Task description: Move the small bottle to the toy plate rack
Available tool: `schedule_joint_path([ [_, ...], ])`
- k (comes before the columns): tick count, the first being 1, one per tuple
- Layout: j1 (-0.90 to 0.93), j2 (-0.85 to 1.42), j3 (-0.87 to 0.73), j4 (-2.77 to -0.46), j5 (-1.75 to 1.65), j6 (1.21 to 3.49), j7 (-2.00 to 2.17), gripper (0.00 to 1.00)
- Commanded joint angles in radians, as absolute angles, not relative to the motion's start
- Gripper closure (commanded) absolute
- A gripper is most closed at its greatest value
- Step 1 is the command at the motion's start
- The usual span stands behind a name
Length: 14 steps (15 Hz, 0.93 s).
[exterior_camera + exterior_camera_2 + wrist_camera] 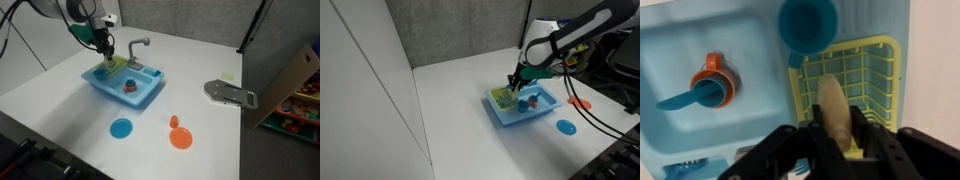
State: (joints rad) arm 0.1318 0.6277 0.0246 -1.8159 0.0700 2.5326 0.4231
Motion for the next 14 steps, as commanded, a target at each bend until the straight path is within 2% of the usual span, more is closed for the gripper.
schedule_joint_path([
  [1,0.132,0.651,0.022,-1.787,0.092,2.532,0.385,0.91],
  [14,0.139,0.681,0.013,-1.789,0.078,2.542,0.367,0.91],
])
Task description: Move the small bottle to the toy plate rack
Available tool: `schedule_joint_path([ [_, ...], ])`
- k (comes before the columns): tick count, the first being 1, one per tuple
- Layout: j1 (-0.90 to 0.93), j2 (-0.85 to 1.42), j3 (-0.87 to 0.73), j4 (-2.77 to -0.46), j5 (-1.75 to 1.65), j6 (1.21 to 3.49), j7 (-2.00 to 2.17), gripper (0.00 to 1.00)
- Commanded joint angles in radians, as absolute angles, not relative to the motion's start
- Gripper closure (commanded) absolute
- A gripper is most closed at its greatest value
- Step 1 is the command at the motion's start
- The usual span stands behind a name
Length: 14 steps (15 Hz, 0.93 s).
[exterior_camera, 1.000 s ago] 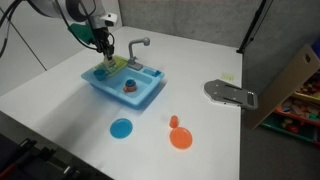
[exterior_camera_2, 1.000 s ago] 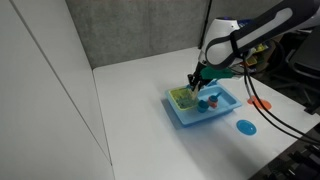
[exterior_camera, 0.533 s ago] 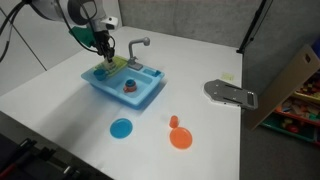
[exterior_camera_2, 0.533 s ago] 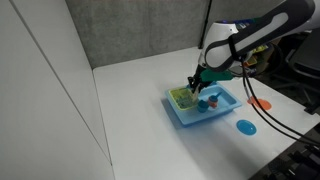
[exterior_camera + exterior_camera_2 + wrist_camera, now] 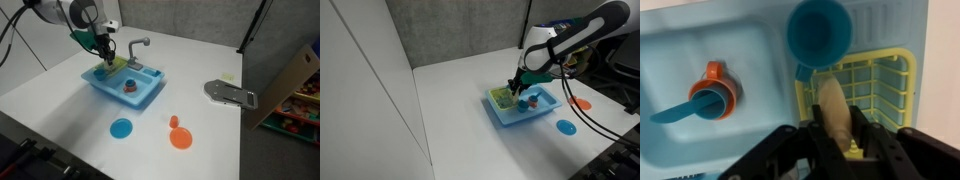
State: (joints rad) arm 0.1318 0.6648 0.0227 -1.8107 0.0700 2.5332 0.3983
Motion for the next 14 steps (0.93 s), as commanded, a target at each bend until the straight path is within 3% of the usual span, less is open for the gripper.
schedule_joint_path([
  [1,0.141,0.682,0.01,-1.791,0.075,2.541,0.366,0.91],
  [14,0.131,0.586,0.005,-1.896,0.067,2.544,0.305,0.91],
])
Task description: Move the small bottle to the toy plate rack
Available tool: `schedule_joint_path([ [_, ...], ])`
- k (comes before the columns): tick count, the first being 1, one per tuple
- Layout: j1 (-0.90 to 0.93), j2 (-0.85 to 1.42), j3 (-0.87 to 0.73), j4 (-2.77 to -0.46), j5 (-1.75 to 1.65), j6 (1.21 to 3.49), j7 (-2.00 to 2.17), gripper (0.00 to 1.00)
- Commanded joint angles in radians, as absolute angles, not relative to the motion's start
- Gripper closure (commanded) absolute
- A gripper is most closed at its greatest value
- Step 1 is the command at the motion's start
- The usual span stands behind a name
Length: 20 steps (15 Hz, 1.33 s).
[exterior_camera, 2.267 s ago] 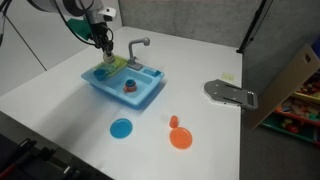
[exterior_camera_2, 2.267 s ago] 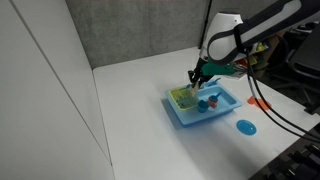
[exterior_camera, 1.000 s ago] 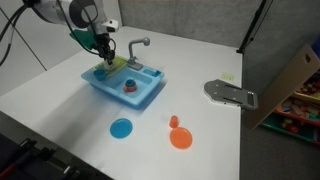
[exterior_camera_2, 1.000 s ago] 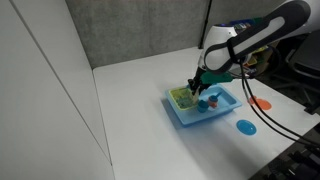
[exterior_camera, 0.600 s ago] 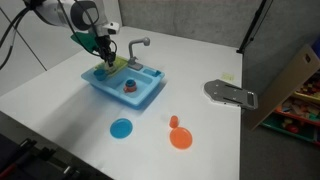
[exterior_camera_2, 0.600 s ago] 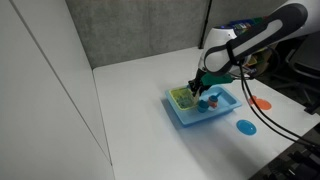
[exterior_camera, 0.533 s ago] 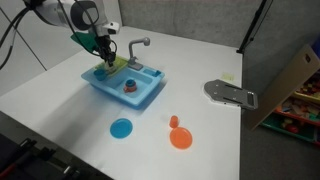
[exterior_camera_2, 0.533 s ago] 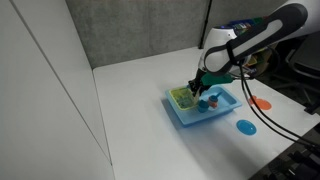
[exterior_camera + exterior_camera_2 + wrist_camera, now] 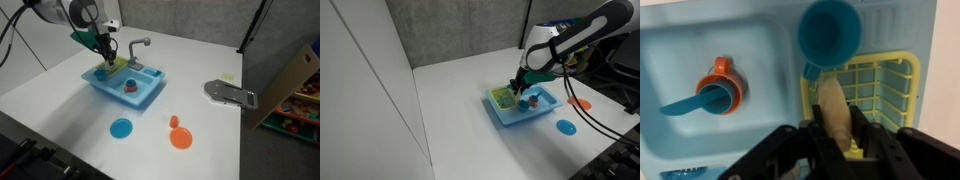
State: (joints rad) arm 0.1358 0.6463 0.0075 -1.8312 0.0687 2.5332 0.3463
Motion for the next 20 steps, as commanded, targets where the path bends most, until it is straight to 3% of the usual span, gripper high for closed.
schedule_joint_path([
  [1,0.13,0.58,0.004,-1.905,0.067,2.546,0.299,0.91],
  [20,0.143,0.64,0.002,-1.816,0.073,2.581,0.303,0.91],
])
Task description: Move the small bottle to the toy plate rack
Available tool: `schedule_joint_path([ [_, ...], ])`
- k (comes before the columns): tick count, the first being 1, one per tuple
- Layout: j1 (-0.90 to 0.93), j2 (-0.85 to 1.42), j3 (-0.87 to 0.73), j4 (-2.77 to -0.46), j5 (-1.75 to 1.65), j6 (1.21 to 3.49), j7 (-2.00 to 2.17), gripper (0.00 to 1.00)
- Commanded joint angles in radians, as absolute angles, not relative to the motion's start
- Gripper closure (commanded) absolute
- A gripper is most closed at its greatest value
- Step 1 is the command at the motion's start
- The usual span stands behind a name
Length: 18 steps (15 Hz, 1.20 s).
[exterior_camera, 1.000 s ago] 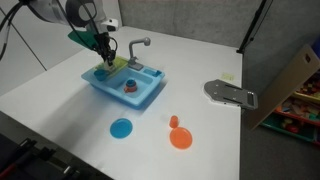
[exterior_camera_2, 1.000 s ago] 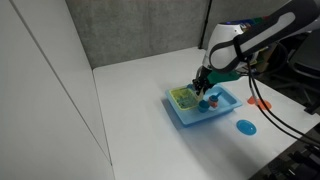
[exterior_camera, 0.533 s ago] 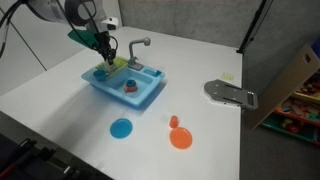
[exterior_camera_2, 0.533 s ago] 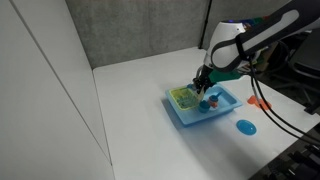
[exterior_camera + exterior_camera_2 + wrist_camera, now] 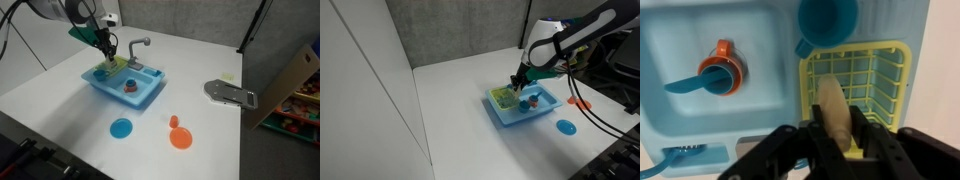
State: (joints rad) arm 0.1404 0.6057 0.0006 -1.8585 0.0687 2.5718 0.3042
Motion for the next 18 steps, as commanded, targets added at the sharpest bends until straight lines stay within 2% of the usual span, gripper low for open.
schedule_joint_path([
  [1,0.144,0.65,0.002,-1.809,0.073,2.585,0.302,0.91],
  [3,0.148,0.669,-0.003,-1.795,0.068,2.585,0.306,0.9],
  [4,0.15,0.676,-0.004,-1.791,0.066,2.586,0.307,0.74],
  [5,0.152,0.68,-0.005,-1.789,0.065,2.586,0.306,0.43],
  [7,0.153,0.681,-0.007,-1.789,0.064,2.588,0.306,0.36],
  [11,0.157,0.637,-0.027,-1.807,0.058,2.566,0.327,0.04],
  [12,0.156,0.622,-0.035,-1.816,0.057,2.563,0.331,0.0],
  [18,0.146,0.485,-0.095,-1.891,0.029,2.528,0.34,0.0],
])
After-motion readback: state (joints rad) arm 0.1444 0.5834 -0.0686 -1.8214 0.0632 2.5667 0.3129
